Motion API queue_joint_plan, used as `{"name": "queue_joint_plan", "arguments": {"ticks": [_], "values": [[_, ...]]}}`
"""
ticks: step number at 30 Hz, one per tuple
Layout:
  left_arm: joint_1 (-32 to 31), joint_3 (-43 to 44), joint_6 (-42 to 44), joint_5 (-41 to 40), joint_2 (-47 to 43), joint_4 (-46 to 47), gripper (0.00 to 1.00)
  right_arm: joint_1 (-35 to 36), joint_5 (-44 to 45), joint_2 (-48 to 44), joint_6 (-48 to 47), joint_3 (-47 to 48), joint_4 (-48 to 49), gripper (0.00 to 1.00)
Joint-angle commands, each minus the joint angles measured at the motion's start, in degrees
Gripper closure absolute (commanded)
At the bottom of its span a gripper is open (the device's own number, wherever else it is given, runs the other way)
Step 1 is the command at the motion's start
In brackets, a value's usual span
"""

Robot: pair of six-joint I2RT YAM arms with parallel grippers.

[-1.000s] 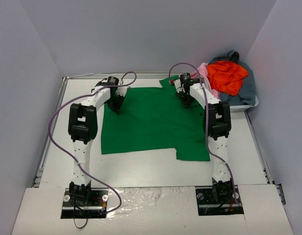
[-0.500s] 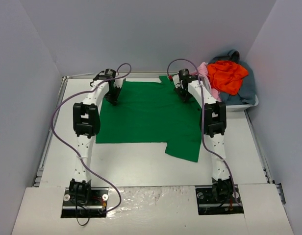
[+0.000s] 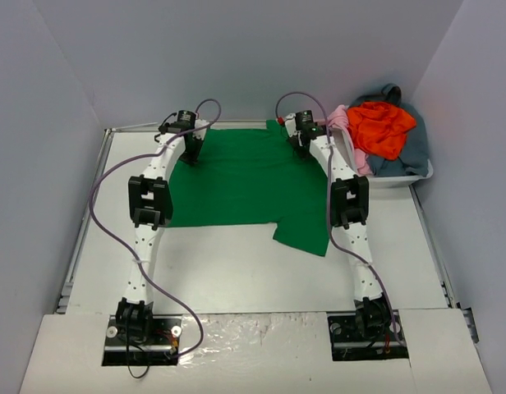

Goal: Fold and stack the t-shirts
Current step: Grap the side of the flattened tshirt closest away from the robot with both arms

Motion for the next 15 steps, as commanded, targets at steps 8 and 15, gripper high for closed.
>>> {"name": "queue_joint_plan", "arguments": {"ticks": [8, 15], "values": [[-0.6, 5.9, 0.9, -5.9, 2.2, 1.3, 0.98, 2.2, 4.3, 4.2, -3.0, -0.4, 1.9, 1.00], [-1.9, 1.9, 1.3, -6.6, -4.7, 2.9, 0.96, 4.2, 7.8, -2.7, -3.6, -2.3, 5.9, 1.00]]}}
